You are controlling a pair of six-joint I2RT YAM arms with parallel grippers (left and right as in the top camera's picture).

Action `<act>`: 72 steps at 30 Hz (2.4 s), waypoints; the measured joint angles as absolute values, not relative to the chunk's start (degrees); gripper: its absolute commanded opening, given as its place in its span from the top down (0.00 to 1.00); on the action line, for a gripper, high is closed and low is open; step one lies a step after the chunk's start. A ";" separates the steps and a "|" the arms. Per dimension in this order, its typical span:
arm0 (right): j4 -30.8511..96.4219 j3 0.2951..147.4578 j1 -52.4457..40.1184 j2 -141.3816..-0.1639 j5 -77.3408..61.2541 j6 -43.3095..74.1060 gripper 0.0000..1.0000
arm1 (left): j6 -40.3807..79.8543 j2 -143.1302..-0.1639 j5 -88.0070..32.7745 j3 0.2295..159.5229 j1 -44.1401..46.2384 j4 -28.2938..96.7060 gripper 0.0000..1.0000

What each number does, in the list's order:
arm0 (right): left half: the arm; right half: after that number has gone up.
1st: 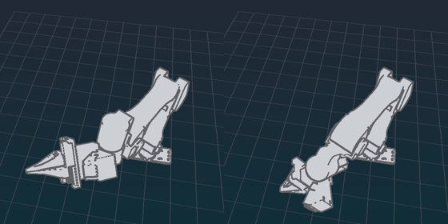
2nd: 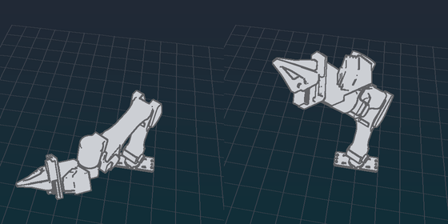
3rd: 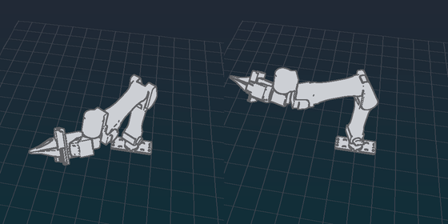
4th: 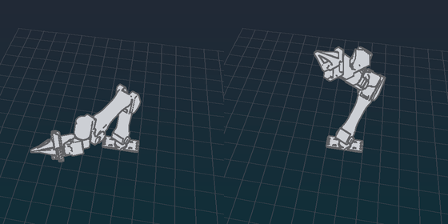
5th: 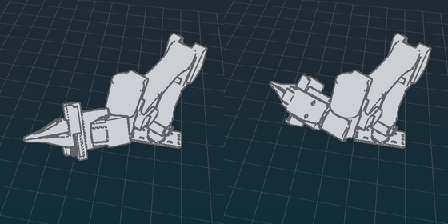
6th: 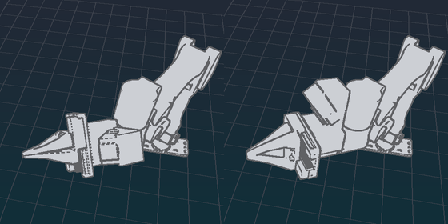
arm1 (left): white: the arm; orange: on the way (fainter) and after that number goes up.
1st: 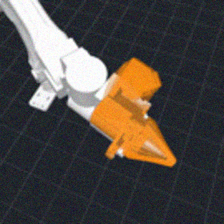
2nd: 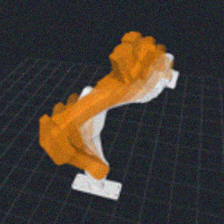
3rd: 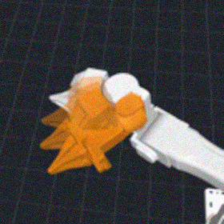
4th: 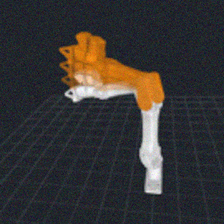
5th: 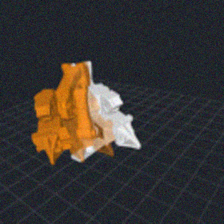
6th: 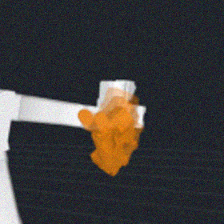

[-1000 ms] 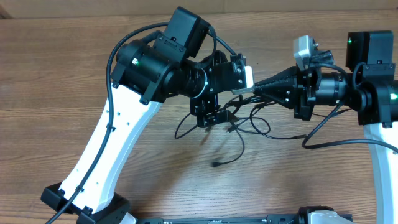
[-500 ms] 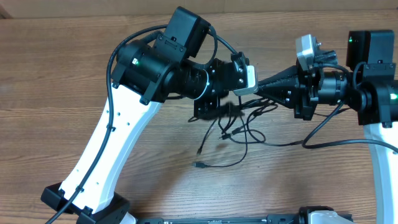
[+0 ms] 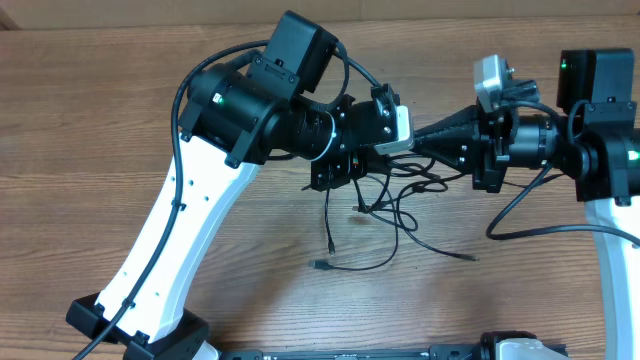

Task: Untangle cables

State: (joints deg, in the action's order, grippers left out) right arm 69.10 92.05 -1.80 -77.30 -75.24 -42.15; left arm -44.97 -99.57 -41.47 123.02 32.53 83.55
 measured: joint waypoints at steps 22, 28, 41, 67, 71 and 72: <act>74.24 92.68 -1.87 -76.66 -30.98 -21.08 0.14 | -40.73 -100.44 -40.53 123.02 32.56 83.13 0.96; 74.22 92.68 -1.02 -76.66 -27.40 -15.20 0.09 | -35.68 -100.44 -40.56 123.02 32.14 80.01 0.96; 69.10 92.68 2.52 -76.71 -35.88 -4.58 0.00 | -19.57 -100.42 -48.38 123.02 20.34 74.50 0.96; 64.23 92.68 1.34 -83.24 -43.05 -7.92 0.00 | 0.67 -100.42 -67.29 123.02 22.15 54.19 0.96; 61.56 92.68 1.34 -85.82 -41.23 -7.64 0.00 | 1.19 -100.44 -67.26 123.02 22.15 54.65 0.96; 61.63 92.68 1.34 -86.39 -39.68 -7.55 0.00 | 1.21 -100.42 -67.24 123.02 22.15 54.65 0.96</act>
State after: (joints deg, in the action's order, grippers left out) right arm 61.63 92.68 1.34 -86.39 -39.68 -7.55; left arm 1.21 -100.42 -67.24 123.02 22.15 54.65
